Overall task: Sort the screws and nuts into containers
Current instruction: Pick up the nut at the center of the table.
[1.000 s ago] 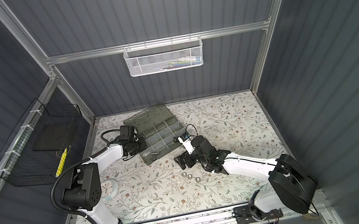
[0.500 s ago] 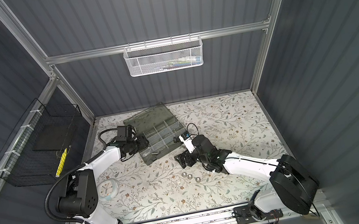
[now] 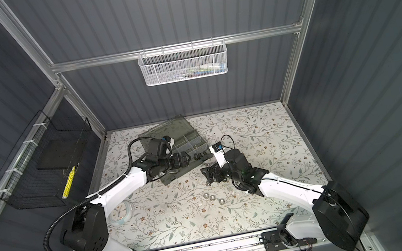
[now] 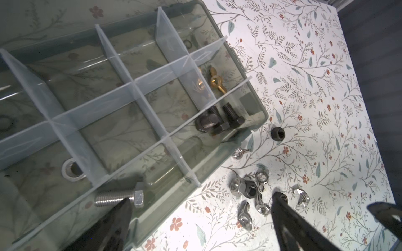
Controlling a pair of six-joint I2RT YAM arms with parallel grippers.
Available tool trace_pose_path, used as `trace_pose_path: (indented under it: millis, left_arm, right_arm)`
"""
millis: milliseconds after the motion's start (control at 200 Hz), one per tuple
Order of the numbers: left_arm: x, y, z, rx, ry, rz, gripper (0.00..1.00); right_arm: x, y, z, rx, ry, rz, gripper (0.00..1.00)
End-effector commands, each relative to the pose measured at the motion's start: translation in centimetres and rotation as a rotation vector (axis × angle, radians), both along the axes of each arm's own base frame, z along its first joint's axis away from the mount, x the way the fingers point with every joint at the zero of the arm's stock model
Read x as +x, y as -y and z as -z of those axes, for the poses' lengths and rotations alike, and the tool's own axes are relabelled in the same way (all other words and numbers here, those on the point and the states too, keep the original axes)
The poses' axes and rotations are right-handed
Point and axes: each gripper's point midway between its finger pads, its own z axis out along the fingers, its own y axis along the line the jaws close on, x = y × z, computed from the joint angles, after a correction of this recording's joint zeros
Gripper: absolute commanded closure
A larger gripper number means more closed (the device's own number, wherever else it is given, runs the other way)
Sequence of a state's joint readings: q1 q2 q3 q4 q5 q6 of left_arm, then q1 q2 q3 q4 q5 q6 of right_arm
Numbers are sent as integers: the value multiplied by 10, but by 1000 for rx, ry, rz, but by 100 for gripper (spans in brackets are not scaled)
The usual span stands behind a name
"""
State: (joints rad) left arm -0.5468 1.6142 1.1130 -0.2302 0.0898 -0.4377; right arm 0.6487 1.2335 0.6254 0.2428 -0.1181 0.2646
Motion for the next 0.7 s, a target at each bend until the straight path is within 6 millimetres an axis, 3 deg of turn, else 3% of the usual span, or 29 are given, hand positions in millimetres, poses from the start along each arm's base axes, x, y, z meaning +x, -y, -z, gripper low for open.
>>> trace_pose_path:
  millis: [0, 330, 495, 615, 695]
  left_arm:
    - [-10, 22, 9, 16, -10, 64, 0]
    - [-39, 80, 60, 71, -75, 213, 17]
    - [-34, 86, 78, 85, -91, 205, 25]
    - [-29, 92, 86, 91, -96, 211, 39]
    - [-25, 92, 92, 103, -93, 201, 41]
  right_arm:
    - [-1, 5, -13, 56, 30, 6, 1]
    - [-9, 8, -25, 108, 62, -19, 1]
    - [-9, 8, -27, 121, 62, -20, 1]
    - [-9, 9, -27, 125, 60, -18, 1]
    - [-8, 9, -27, 125, 60, -15, 1]
